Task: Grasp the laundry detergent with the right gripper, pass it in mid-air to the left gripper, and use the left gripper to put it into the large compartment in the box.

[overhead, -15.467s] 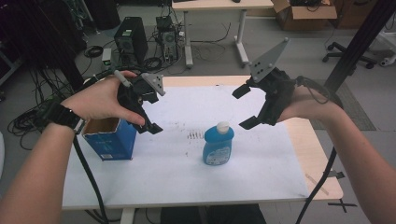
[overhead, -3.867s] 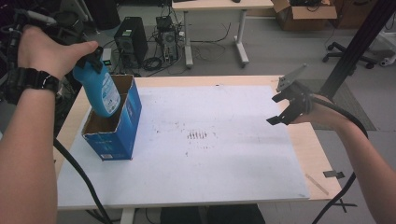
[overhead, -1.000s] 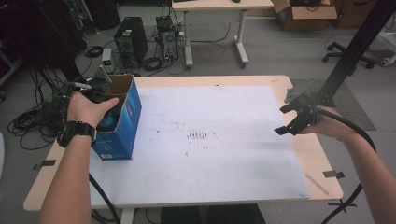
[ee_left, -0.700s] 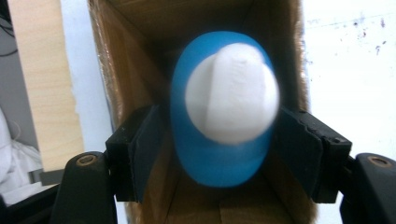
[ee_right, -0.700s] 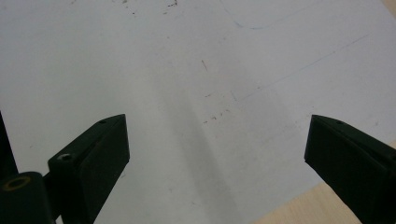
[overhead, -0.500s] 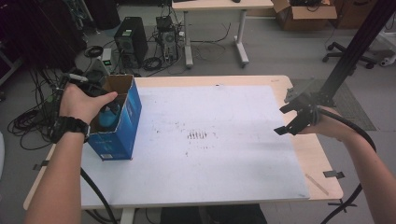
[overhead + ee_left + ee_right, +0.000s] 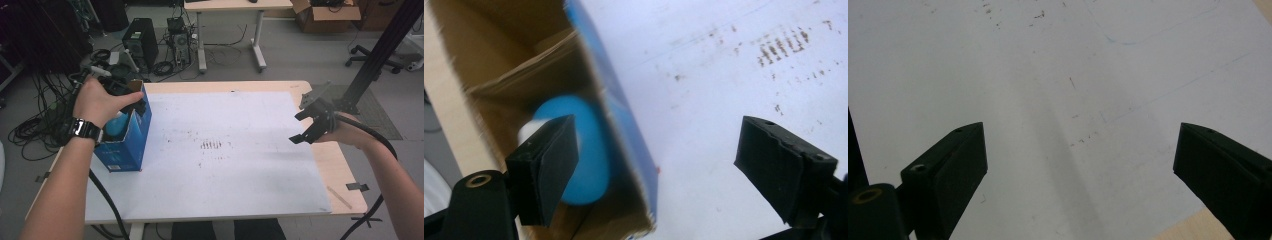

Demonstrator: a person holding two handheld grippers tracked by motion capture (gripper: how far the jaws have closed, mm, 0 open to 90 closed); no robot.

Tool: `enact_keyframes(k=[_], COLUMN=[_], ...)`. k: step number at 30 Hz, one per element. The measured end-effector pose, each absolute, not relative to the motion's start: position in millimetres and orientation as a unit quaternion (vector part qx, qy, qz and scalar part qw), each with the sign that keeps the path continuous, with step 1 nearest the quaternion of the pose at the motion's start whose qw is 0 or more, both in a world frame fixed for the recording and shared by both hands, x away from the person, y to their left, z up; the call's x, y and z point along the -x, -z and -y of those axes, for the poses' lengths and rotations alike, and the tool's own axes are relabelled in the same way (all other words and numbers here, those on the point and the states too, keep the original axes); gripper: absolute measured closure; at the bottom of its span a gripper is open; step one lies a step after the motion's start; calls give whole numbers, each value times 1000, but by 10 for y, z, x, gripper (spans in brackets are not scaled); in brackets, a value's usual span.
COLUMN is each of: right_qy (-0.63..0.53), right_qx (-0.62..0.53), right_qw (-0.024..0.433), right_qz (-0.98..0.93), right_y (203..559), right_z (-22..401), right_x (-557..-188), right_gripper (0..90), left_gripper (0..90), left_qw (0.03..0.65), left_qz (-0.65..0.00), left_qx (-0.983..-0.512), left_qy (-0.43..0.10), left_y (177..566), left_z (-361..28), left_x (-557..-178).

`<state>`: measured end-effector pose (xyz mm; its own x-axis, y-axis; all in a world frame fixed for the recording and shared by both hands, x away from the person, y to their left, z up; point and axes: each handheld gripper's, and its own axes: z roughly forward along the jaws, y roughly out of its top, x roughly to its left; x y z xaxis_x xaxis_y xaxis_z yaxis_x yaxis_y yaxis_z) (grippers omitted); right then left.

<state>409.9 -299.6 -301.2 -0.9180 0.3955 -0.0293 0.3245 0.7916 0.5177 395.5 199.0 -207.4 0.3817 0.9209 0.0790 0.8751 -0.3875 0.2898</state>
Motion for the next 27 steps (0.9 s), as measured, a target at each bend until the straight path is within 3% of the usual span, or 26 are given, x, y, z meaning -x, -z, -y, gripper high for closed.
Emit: enact_keyframes(k=[27], right_qy=[-256], right_qx=[-155], right_qw=[58], right_qz=[-952], right_y=[3027], right_z=[2699], right_x=[-4130], right_gripper=[60], left_gripper=[49], left_qw=[120], left_qz=[-343], left_qx=[-930], left_qy=[-53], left_y=[2663], left_z=[-908], left_x=[-4011])
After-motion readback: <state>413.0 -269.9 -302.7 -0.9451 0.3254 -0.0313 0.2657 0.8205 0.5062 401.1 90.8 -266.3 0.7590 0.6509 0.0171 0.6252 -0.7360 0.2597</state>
